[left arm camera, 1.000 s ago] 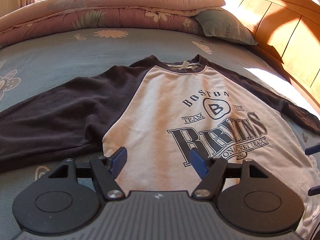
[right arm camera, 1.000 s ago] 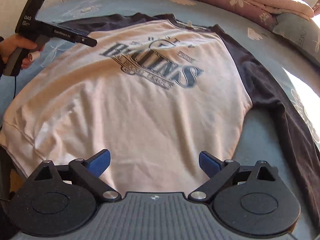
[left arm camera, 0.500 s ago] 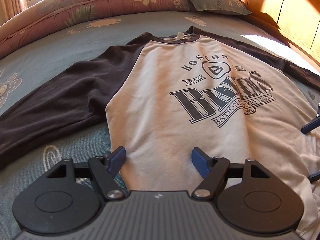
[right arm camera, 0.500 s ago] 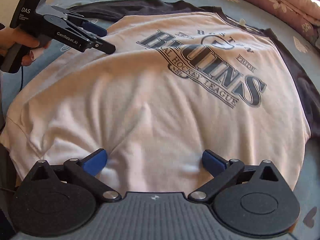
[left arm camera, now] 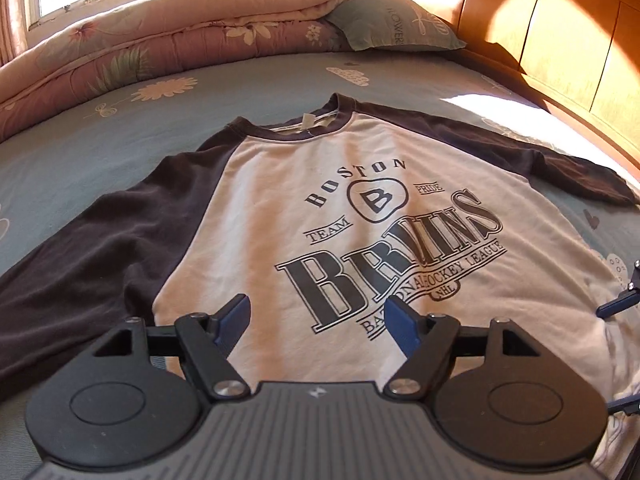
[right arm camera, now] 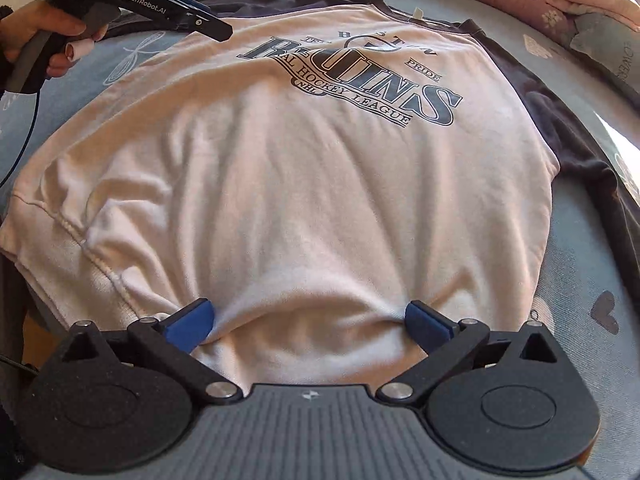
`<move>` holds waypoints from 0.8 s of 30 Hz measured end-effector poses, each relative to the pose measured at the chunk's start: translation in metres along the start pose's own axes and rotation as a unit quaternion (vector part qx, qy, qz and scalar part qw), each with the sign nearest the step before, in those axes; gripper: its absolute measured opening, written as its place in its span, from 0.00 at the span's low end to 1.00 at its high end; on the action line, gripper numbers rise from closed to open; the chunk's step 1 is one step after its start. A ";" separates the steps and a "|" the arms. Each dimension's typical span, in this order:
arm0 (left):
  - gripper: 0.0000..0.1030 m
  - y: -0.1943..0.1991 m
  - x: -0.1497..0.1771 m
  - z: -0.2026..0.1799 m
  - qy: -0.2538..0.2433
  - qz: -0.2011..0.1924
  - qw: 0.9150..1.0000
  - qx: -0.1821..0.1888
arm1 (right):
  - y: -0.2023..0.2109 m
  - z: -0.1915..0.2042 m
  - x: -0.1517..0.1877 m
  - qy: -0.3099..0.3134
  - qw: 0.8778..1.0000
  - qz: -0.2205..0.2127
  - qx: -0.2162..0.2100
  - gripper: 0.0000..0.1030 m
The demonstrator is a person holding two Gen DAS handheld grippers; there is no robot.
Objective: Fold clothes
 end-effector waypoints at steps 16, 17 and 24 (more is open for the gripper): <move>0.67 -0.061 -0.035 0.027 0.121 0.001 0.992 0.043 | 0.003 0.000 0.002 -0.005 1.000 -0.027 0.003 1.00; 0.67 -0.068 -0.031 0.021 0.140 0.012 0.988 0.069 | 0.003 0.000 0.002 -0.005 1.000 -0.028 0.003 1.00; 0.56 -0.103 -0.042 0.041 0.120 -0.003 0.993 -0.009 | 0.005 -0.001 0.003 -0.008 0.999 -0.033 0.003 1.00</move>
Point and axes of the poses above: each gripper's, at about its wrist camera, not at the fingertips, and y roughly against the way its jaws point, z to its left, x to its underside, the point moved 6 cm from there along -y, roughly the way its jaws point, and after that the axes turned 15 degrees about -z, right-handed, at the moved point
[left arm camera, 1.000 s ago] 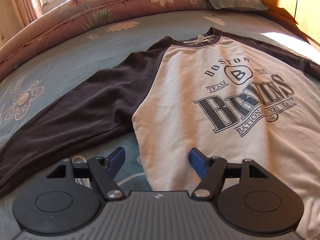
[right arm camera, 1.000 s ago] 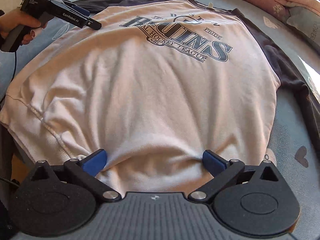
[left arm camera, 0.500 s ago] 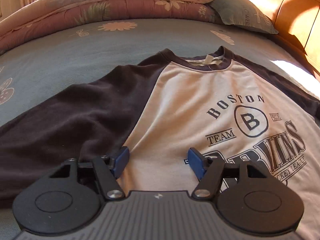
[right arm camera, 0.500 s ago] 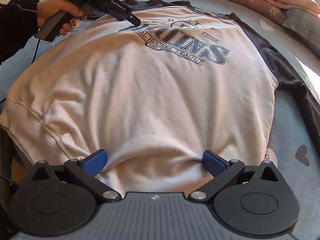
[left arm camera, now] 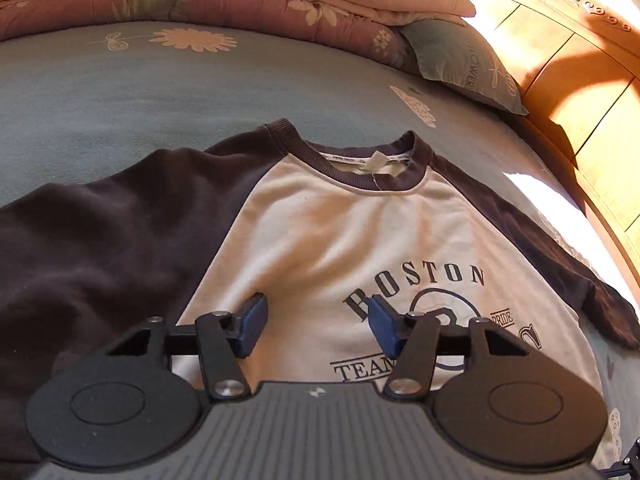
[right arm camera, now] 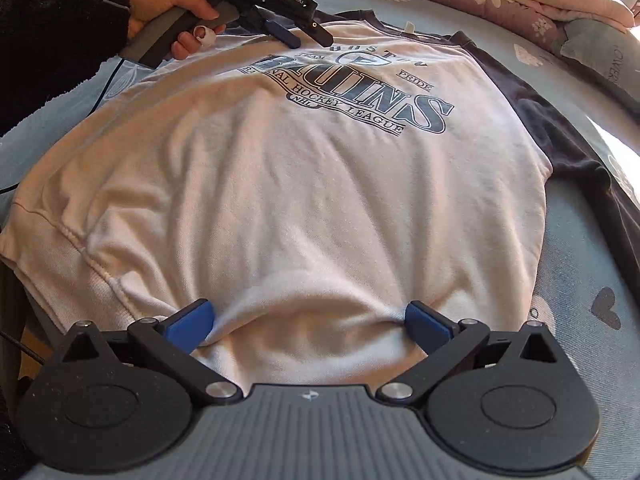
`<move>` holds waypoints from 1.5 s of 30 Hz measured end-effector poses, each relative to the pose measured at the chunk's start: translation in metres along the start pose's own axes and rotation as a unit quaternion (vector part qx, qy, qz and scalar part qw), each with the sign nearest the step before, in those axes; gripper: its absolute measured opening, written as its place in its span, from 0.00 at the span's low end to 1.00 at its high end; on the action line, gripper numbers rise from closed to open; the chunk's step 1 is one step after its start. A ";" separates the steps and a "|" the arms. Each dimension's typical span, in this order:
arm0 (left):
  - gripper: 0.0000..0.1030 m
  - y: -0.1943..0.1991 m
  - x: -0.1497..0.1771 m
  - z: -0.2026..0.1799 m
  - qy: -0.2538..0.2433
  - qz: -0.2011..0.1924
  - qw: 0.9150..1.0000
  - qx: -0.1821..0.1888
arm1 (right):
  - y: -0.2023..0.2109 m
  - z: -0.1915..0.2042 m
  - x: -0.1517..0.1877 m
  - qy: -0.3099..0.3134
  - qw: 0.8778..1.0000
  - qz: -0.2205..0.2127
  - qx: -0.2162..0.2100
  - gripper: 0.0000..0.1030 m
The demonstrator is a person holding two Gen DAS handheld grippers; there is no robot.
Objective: Fold clothes
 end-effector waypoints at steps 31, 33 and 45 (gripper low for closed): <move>0.77 0.144 0.091 -0.001 -0.113 0.032 0.992 -0.034 | -0.084 -0.017 -0.073 0.052 0.995 0.077 -0.042 1.00; 0.76 0.146 0.089 -0.006 -0.121 0.032 0.991 -0.038 | -0.068 -0.028 -0.057 0.037 0.994 0.096 -0.034 1.00; 0.79 0.175 0.136 -0.046 -0.187 0.063 0.980 0.031 | -0.039 -0.037 -0.034 0.008 0.998 0.045 -0.040 1.00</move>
Point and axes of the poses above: each gripper's, at about its wrist camera, not at the fingertips, and y roughly against the way its jaws point, z to its left, x to its underside, the point moved 6 cm from there along -y, roughly the way its jaws point, and after that the axes turned 15 degrees about -z, right-handed, at the moved point
